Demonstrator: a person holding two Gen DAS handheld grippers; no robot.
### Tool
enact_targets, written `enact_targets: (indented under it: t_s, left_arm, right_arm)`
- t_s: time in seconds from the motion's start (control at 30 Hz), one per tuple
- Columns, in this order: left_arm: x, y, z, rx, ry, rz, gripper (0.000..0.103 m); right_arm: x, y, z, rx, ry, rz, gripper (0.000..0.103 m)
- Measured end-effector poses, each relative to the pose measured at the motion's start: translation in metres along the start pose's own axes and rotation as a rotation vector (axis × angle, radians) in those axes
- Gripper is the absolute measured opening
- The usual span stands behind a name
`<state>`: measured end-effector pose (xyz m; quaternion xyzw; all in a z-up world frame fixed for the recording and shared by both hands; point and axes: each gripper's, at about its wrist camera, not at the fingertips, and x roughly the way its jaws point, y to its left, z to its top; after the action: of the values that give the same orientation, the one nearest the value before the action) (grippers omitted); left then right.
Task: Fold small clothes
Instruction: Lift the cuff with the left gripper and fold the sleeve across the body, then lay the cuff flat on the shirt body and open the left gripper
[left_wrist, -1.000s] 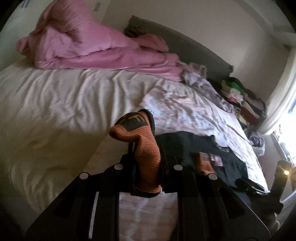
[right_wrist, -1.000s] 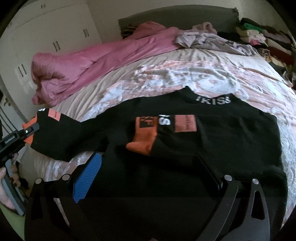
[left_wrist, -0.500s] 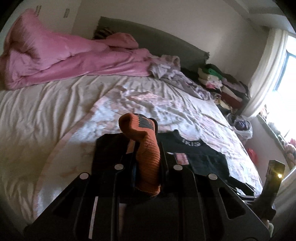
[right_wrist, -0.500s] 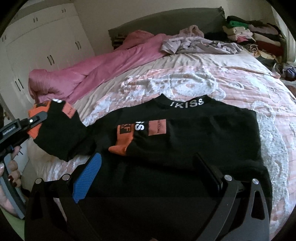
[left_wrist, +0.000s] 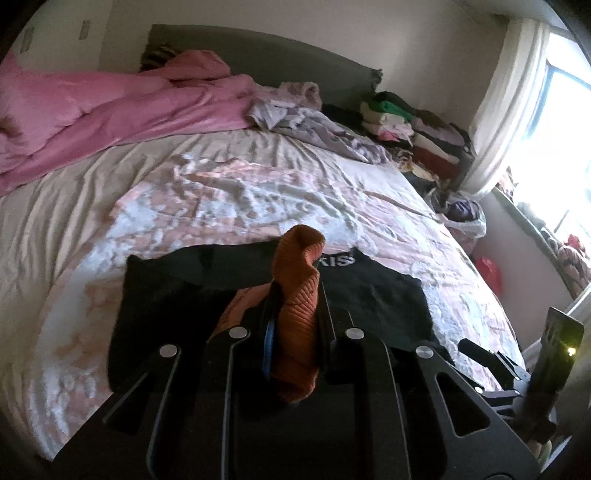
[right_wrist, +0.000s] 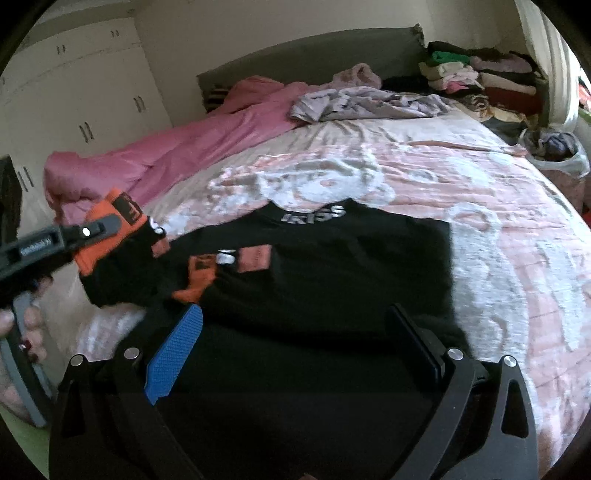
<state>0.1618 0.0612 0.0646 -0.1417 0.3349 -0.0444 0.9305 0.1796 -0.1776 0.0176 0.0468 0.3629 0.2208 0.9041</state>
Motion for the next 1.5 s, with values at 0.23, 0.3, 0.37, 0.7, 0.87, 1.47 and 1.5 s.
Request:
enact_targets:
  t_s: [0.23,0.3,0.37,0.7,0.87,1.47,1.5]
  left_arm:
    - [0.033,-0.035,-0.009,0.044,0.061,-0.059,0.01]
    - [0.044,-0.046,-0.015,0.057,0.086,-0.078,0.01]
    - [0.053,-0.052,-0.02,0.063,0.108,-0.096,0.01]
    - [0.083,-0.073,-0.035,0.059,0.185,-0.153,0.022]
    - [0.069,-0.062,-0.03,0.057,0.139,-0.104,0.027]
    - [0.022,0.049,-0.025,-0.066,0.013,0.158,0.045]
    - [0.019,0.054,-0.024,-0.076,0.008,0.164,0.046]
  right_arm:
    - [-0.009,-0.034,0.004,0.07,-0.043,-0.048,0.098]
    - [-0.012,-0.044,0.006,0.085,-0.054,-0.075,0.098]
    - [-0.014,-0.054,0.006,0.103,-0.062,-0.088,0.098]
    - [-0.017,-0.079,0.006,0.146,-0.074,-0.134,0.098]
    - [-0.007,-0.075,0.005,0.147,-0.033,-0.08,0.098]
    - [0.076,-0.001,-0.038,0.036,0.23,0.087,0.072]
    - [0.075,0.0,-0.039,0.031,0.224,0.09,0.07]
